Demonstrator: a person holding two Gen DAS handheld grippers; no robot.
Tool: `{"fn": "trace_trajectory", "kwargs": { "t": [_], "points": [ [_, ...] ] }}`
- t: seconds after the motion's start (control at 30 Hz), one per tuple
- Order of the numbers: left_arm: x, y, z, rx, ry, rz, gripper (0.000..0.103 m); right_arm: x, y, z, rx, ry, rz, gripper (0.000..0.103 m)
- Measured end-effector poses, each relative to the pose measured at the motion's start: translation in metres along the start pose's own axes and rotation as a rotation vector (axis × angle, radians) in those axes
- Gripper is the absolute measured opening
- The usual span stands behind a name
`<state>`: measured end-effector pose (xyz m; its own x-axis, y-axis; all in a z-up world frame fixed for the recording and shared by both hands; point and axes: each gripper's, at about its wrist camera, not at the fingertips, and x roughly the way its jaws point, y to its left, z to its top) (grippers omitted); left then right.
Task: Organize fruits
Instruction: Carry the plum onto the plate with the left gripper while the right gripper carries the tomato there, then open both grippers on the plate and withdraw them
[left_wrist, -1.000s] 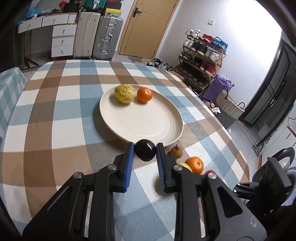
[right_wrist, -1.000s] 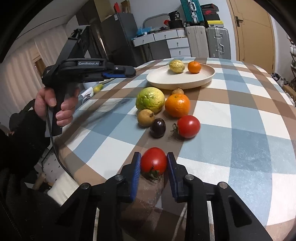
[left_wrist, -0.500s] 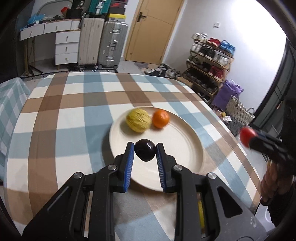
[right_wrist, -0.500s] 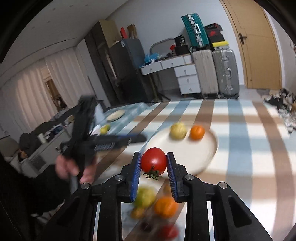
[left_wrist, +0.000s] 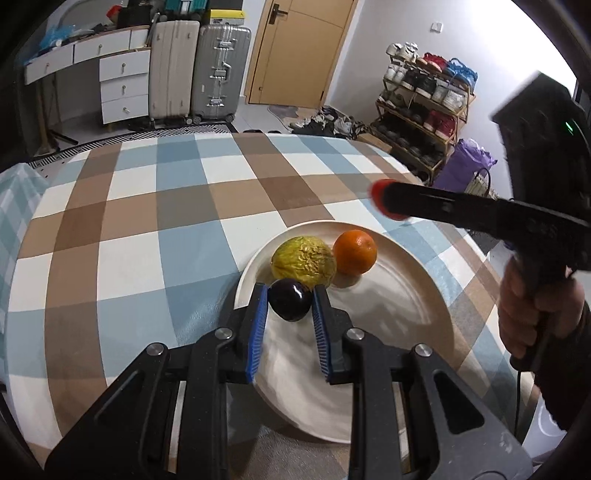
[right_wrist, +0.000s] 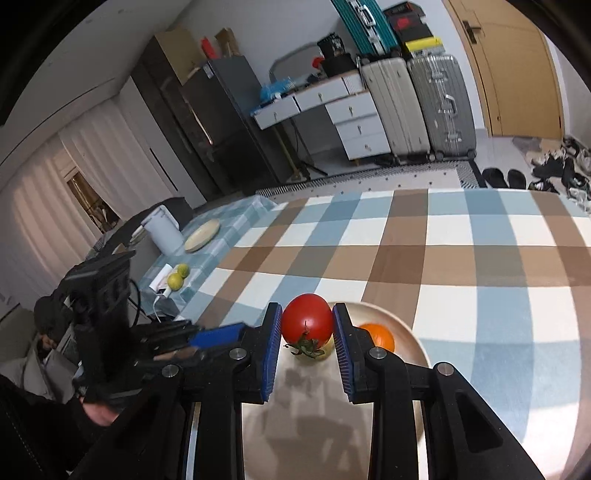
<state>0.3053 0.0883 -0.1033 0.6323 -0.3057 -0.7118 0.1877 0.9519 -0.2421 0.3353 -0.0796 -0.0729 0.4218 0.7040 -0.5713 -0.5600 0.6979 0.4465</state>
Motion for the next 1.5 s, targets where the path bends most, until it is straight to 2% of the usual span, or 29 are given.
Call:
{"fn": "trace_trajectory", "kwargs": {
  "t": [0.07,0.27,0.63,0.67,0.7,0.73,0.8,0.83,0.9,1.07,1.17,1.23,1.3,1.37,1.43,1.5],
  "points": [
    [0.007,0.001,0.001,0.003,0.013,-0.004,0.022,0.017,-0.005,0.004,0.019,0.043,0.007,0.028],
    [0.017,0.004,0.000,0.002,0.030,-0.014,0.022,0.049,-0.016,0.001,0.032,0.109,-0.057,0.028],
    [0.020,0.004,-0.002,-0.010,0.039,-0.015,0.022,0.055,-0.013,-0.001,0.028,0.111,-0.099,0.029],
    [0.020,0.004,-0.003,-0.010,0.044,-0.012,0.022,0.054,-0.012,-0.001,0.024,0.108,-0.112,0.030],
    [0.019,0.004,-0.003,-0.011,0.042,-0.011,0.023,0.053,-0.011,-0.001,0.023,0.101,-0.119,0.036],
    [0.018,0.004,-0.003,-0.010,0.040,-0.008,0.026,0.051,-0.011,-0.001,0.025,0.093,-0.115,0.042],
    [0.014,0.002,-0.004,-0.007,0.031,0.014,0.033,0.046,-0.009,-0.001,0.020,0.077,-0.098,0.047],
    [0.011,0.002,-0.005,-0.008,0.025,0.021,0.040,0.043,-0.008,-0.001,0.013,0.072,-0.101,0.047],
    [0.004,0.002,-0.005,-0.015,0.016,0.035,0.046,0.034,-0.004,0.000,0.004,0.051,-0.105,0.047],
    [-0.021,-0.002,-0.009,-0.030,-0.022,0.075,0.053,-0.005,0.009,-0.004,0.000,-0.017,-0.097,0.050],
    [-0.043,-0.009,-0.013,-0.035,-0.055,0.102,0.063,-0.032,0.019,-0.013,-0.009,-0.056,-0.100,0.053],
    [-0.057,-0.014,-0.016,-0.040,-0.082,0.121,0.076,-0.049,0.025,-0.020,-0.012,-0.085,-0.100,0.060],
    [-0.073,-0.021,-0.021,-0.045,-0.115,0.135,0.080,-0.069,0.034,-0.030,-0.016,-0.123,-0.096,0.070],
    [-0.088,-0.031,-0.025,-0.041,-0.135,0.147,0.081,-0.086,0.044,-0.041,-0.034,-0.155,-0.096,0.076],
    [-0.101,-0.041,-0.029,-0.034,-0.150,0.163,0.082,-0.101,0.055,-0.052,-0.062,-0.182,-0.102,0.090],
    [-0.113,-0.052,-0.034,-0.021,-0.166,0.174,0.083,-0.117,0.067,-0.065,-0.091,-0.214,-0.105,0.094]
  ]
}}
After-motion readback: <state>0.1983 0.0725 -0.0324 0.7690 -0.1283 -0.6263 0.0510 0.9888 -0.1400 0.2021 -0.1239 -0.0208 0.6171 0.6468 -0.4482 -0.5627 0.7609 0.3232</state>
